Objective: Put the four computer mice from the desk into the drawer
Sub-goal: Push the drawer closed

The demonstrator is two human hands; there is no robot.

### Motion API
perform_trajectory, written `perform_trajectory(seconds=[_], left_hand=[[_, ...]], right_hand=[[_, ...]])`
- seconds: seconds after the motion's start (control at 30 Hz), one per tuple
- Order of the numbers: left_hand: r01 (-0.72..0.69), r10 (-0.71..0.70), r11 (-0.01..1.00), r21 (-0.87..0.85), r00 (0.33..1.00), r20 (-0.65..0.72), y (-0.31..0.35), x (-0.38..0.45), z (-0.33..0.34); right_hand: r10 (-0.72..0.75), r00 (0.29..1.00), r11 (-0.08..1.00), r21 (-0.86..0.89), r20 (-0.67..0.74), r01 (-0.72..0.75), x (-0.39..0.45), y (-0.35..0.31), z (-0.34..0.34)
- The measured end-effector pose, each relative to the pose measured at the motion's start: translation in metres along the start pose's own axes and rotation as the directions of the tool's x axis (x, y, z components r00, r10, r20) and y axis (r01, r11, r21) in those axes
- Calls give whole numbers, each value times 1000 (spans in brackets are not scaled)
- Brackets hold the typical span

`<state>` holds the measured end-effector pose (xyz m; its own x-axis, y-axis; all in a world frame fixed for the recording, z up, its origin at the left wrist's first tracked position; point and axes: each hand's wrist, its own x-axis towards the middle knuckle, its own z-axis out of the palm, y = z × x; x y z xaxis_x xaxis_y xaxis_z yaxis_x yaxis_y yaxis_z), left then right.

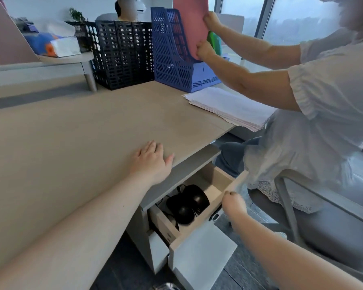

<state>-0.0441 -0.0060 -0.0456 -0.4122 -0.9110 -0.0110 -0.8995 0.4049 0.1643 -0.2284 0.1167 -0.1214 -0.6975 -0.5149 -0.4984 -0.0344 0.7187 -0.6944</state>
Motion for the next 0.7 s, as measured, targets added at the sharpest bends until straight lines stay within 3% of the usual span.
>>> perform_trajectory(seconds=[0.07, 0.23, 0.37, 0.53, 0.7], left_hand=[[-23, 23, 1000, 1, 1000, 19, -2, 5, 0], [-64, 63, 998, 11, 997, 39, -6, 14, -3], [-79, 79, 997, 10, 996, 39, -6, 16, -4], [-81, 81, 997, -1, 996, 26, -6, 16, -2], [-83, 83, 997, -9, 996, 13, -6, 15, -1]], right_hand=[[-74, 997, 987, 141, 21, 71, 4, -1, 11], [-171, 982, 985, 10, 79, 170, 17, -10, 34], [-187, 973, 982, 19, 137, 187, 23, -24, 45], [-225, 948, 941, -203, 225, 271, 24, -40, 52], [-290, 929, 902, -260, 231, 346, 34, -49, 60]])
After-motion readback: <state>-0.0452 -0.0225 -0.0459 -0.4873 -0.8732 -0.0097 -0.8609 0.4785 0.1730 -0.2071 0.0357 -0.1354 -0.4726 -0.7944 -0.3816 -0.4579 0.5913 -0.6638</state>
